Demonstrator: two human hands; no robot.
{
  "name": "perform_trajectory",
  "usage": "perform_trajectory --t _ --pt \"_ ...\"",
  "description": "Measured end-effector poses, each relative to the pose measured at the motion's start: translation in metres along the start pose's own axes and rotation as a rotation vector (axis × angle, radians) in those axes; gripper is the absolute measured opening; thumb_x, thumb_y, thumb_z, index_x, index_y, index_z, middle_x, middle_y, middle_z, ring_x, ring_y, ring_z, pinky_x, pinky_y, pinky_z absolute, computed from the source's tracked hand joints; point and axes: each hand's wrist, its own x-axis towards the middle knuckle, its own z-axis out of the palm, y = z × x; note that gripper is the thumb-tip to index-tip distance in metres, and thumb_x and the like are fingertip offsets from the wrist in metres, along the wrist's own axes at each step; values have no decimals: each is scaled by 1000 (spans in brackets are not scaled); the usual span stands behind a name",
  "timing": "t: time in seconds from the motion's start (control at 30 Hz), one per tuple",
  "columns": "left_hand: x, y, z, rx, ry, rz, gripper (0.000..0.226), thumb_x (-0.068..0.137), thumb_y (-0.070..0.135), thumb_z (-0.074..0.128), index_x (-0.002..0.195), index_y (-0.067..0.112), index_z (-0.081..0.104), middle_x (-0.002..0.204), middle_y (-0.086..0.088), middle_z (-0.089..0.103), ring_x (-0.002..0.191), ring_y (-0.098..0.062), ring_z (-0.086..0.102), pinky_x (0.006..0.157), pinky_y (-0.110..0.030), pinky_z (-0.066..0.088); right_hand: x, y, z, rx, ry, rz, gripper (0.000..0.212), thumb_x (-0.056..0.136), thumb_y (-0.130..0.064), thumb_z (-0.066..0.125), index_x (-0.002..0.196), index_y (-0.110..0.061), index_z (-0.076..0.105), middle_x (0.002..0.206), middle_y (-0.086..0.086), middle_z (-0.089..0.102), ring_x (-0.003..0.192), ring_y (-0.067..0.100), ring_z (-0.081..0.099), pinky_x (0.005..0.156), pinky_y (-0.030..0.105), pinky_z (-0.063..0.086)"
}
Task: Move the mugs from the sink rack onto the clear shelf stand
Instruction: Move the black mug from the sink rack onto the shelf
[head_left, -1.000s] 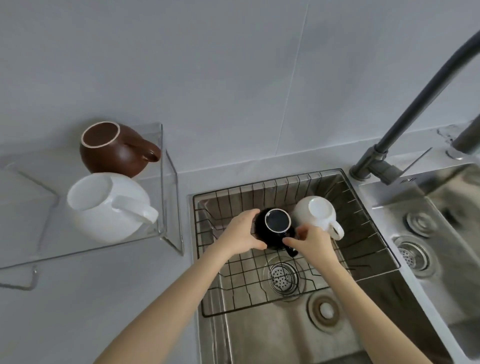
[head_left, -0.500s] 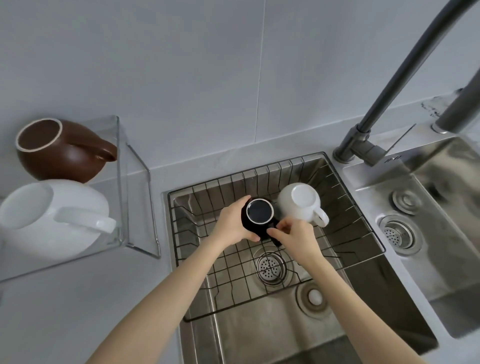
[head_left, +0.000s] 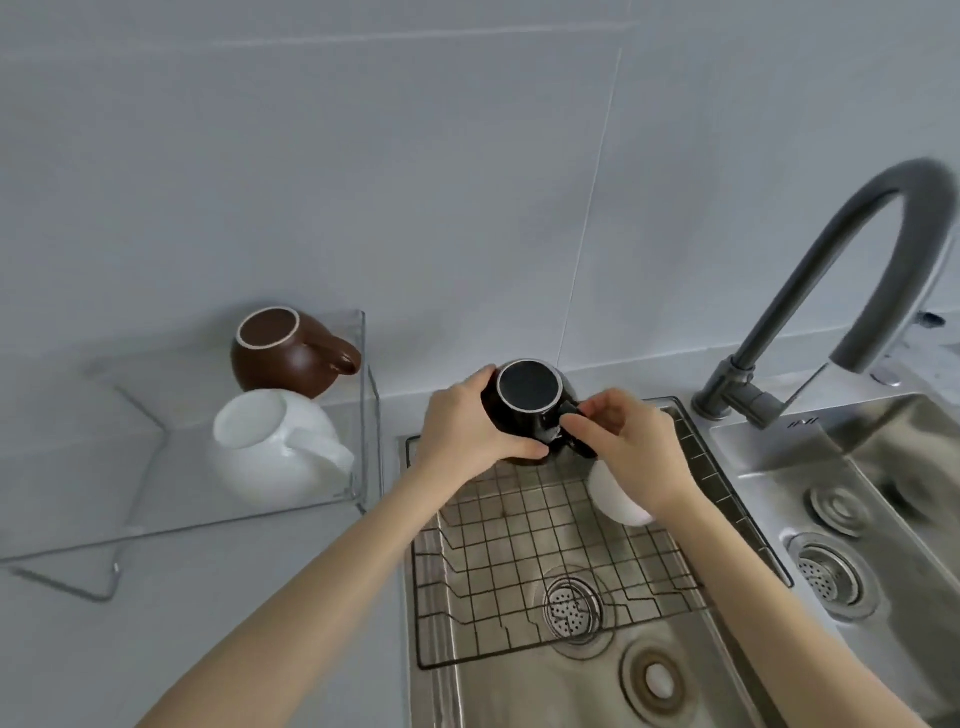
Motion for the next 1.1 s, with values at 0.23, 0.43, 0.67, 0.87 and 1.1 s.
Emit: perform_trajectory --t 0.23,0.43,0.67,0.87,1.1 --pt "-20 17 -95 31 193 39 64 44 37 87 103 24 64 87 9 70 82 -11 60 65 -9 40 1 -95 15 81 -60 -223 11 79 -19 67 81 -10 60 67 4 67 49 -5 56 48 2 40" --pt "-46 1 -181 -12 287 -16 63 41 30 88 100 26 66 88 7 73 80 -14 67 65 -21 53 -5 -167 60 97 -132 -377 12 80 -20 66 81 -9 61 62 -6 61 44 -8 52 42 2 35" --pt "-65 -52 -259 41 346 -160 61 45 28 89 103 23 68 93 7 71 89 -10 63 67 -10 45 -1 -220 148 67 -265 -417 16 79 -25 67 80 -10 62 68 4 63 48 13 52 42 17 40" --pt "-63 -109 -291 29 357 -227 64 48 23 89 107 24 67 97 6 71 93 -11 63 72 -16 44 18 -238 216 -20 -336 -449 22 78 -27 68 84 -6 64 68 1 61 59 11 53 48 7 40" --pt "-42 -168 -293 12 344 -287 61 48 24 88 106 21 68 100 4 72 94 -11 62 72 -18 44 43 -235 269 -87 -402 -411 16 78 -23 68 77 -9 60 58 -7 54 56 4 49 47 4 38"
